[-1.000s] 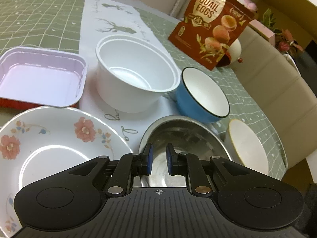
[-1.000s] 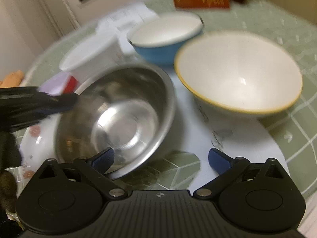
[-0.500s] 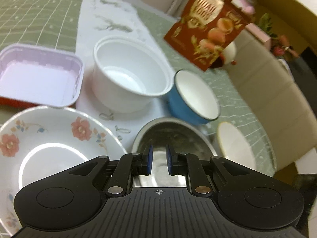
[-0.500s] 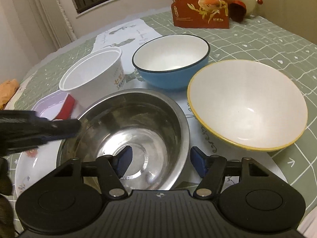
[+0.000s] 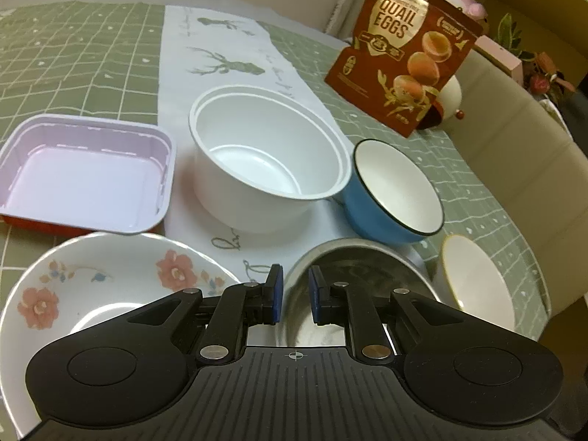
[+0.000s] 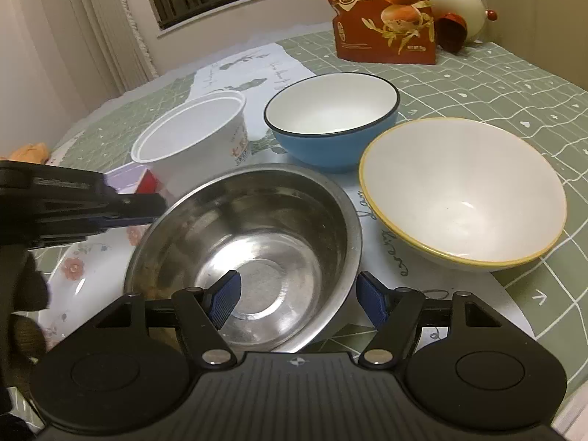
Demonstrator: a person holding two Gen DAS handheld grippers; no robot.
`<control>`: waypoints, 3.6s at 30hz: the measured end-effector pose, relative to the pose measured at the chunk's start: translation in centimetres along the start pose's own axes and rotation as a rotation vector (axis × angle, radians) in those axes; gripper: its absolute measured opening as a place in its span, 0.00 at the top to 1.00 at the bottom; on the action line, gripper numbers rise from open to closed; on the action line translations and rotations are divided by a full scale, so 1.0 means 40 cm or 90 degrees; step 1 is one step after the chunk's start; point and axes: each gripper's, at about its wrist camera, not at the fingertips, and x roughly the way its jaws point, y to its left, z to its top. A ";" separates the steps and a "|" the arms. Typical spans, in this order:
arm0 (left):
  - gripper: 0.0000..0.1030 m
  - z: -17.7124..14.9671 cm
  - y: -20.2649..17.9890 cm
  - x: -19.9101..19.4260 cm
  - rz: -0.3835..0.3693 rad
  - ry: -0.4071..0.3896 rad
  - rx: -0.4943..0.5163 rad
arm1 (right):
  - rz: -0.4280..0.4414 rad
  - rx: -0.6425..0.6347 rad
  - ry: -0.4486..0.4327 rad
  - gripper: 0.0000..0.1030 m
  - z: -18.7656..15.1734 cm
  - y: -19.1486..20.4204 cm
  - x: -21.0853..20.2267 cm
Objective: Organize plates and bowls
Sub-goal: 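Move the right tool to the stainless steel bowl rim and grasp it, then lift the steel bowl with the right tool and set it onto the floral plate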
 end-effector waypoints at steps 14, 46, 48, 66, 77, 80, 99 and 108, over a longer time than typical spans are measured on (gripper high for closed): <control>0.70 -0.014 0.010 0.048 -0.023 0.032 -0.015 | -0.017 0.024 0.032 0.48 0.022 0.001 0.052; 0.70 -0.077 0.264 -0.247 0.119 -0.053 -0.125 | 0.035 -0.131 0.011 0.54 -0.024 0.390 0.046; 0.70 -0.083 0.271 -0.251 0.119 -0.051 -0.128 | 0.034 -0.129 0.021 0.54 -0.028 0.389 0.054; 0.73 -0.082 0.254 -0.256 0.152 -0.055 -0.102 | 0.030 -0.135 0.039 0.54 -0.039 0.401 0.072; 0.77 -0.075 0.261 -0.273 0.147 -0.069 -0.103 | 0.027 -0.136 0.029 0.54 -0.034 0.400 0.064; 0.77 -0.073 0.277 -0.286 0.141 -0.075 -0.112 | 0.028 -0.136 0.025 0.54 -0.032 0.396 0.057; 0.77 -0.073 0.340 -0.333 0.042 -0.097 -0.181 | 0.009 -0.103 -0.003 0.50 -0.012 0.340 0.044; 0.76 -0.072 0.326 -0.274 0.071 -0.050 -0.153 | 0.006 -0.102 0.002 0.49 -0.015 0.335 0.054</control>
